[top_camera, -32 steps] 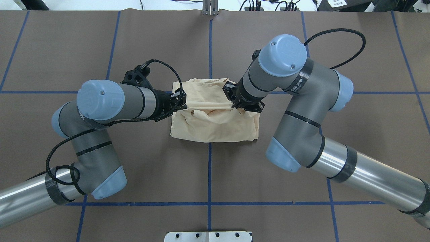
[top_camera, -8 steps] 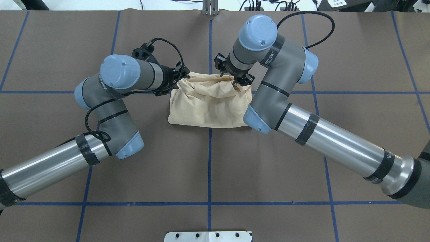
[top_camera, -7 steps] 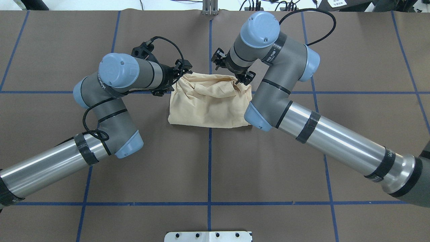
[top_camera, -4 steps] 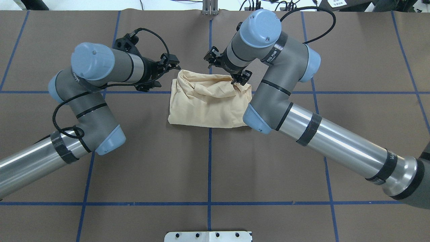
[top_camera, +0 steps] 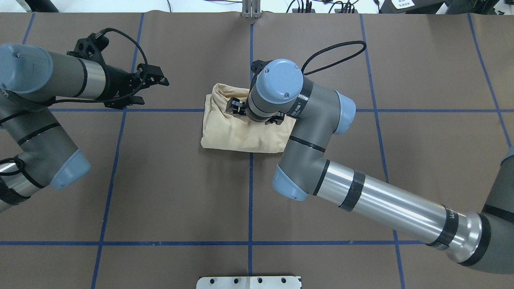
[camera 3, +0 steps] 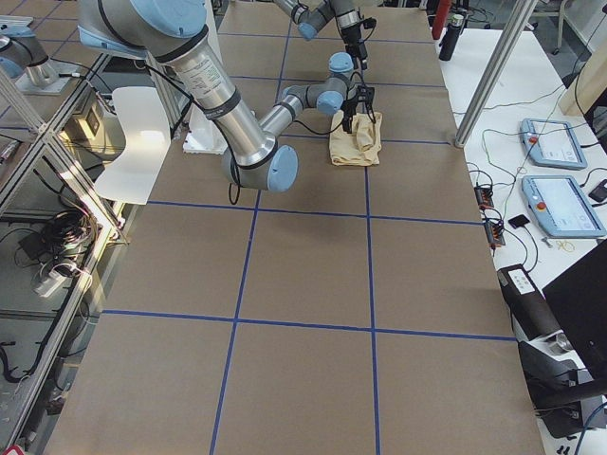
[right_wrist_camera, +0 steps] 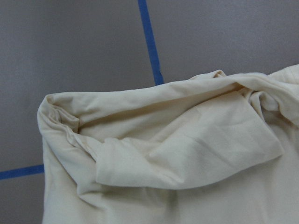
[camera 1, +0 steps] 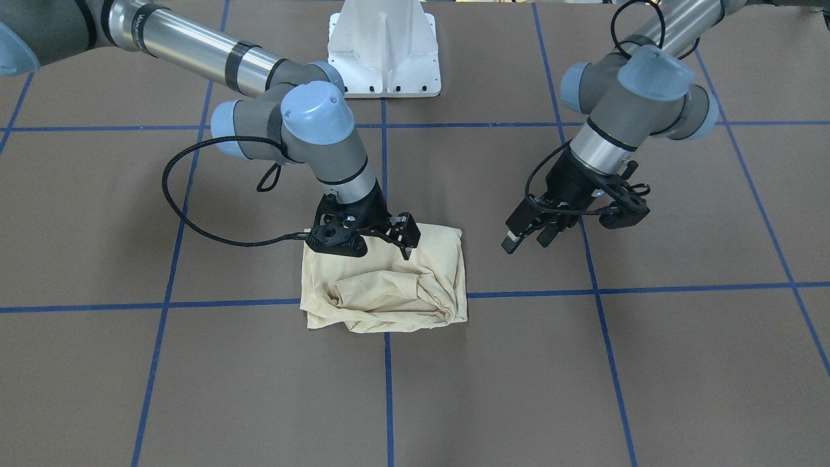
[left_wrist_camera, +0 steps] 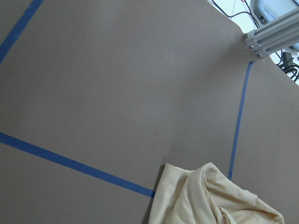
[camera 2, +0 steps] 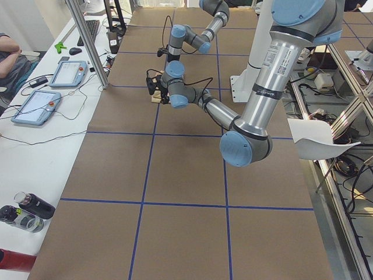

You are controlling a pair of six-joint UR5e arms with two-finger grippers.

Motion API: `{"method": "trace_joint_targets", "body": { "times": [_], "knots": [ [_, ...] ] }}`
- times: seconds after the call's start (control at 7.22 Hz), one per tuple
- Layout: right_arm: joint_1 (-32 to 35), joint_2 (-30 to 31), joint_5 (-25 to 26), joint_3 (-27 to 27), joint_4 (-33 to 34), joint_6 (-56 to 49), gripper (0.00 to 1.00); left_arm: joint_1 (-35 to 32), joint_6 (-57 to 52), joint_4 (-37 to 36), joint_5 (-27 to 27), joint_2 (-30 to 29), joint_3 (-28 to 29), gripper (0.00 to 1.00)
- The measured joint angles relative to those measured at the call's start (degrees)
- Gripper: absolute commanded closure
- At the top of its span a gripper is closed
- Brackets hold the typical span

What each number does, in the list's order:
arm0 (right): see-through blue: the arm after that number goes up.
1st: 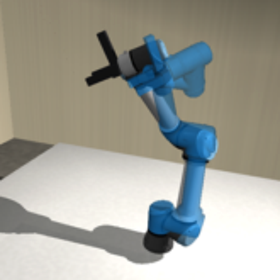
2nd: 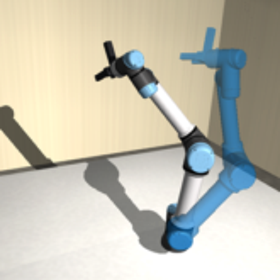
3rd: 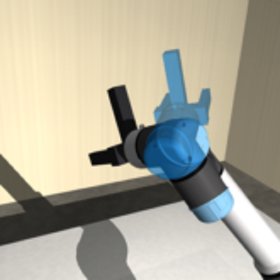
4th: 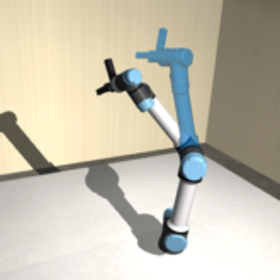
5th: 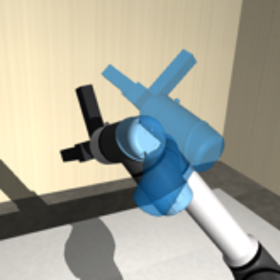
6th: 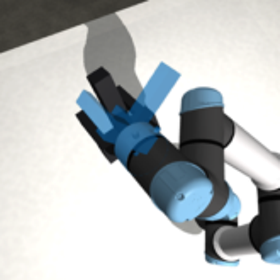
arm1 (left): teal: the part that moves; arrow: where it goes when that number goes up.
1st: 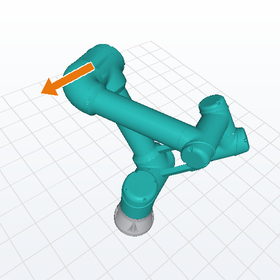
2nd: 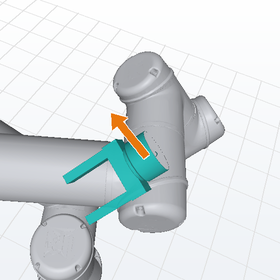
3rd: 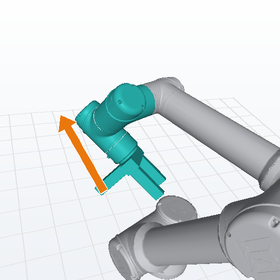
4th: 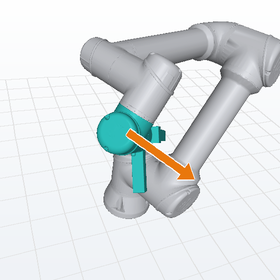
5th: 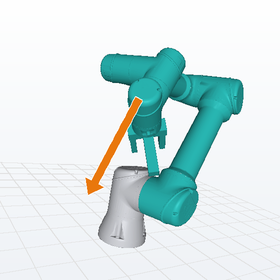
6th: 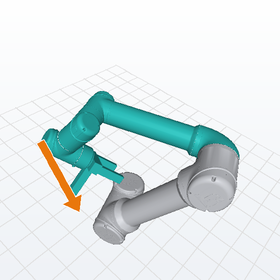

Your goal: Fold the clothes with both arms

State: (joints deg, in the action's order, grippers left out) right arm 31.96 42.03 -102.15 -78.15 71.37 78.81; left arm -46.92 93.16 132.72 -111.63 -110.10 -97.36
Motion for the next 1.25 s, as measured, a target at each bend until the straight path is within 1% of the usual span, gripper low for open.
{"method": "trace_joint_targets", "body": {
  "times": [0.28, 0.42, 0.83, 0.97, 1.25],
  "knots": [
    [-1.0, -0.6, 2.8, 1.7, 1.3, -7.8, 0.0, -0.5, -0.8, 0.0, -0.6, 2.1, -1.2, 0.01],
    [-1.1, -1.1, 4.0, 3.7, 1.3, -10.0, 0.01, -0.5, -1.9, 0.0, -0.7, 3.1, -1.8, 0.01],
    [-0.2, -4.4, 5.7, 10.2, 0.9, -12.5, 0.01, -1.0, -2.8, 0.0, -1.2, 4.1, -2.7, 0.01],
    [0.8, -6.8, 6.0, 13.7, 0.3, -13.2, 0.01, -1.1, -2.8, 0.0, -1.3, 4.2, -2.7, 0.01],
    [3.2, -10.8, 6.1, 21.9, -3.5, -14.9, 0.02, -1.2, -2.8, 0.0, -1.4, 4.2, -2.4, 0.01]
  ]
}}
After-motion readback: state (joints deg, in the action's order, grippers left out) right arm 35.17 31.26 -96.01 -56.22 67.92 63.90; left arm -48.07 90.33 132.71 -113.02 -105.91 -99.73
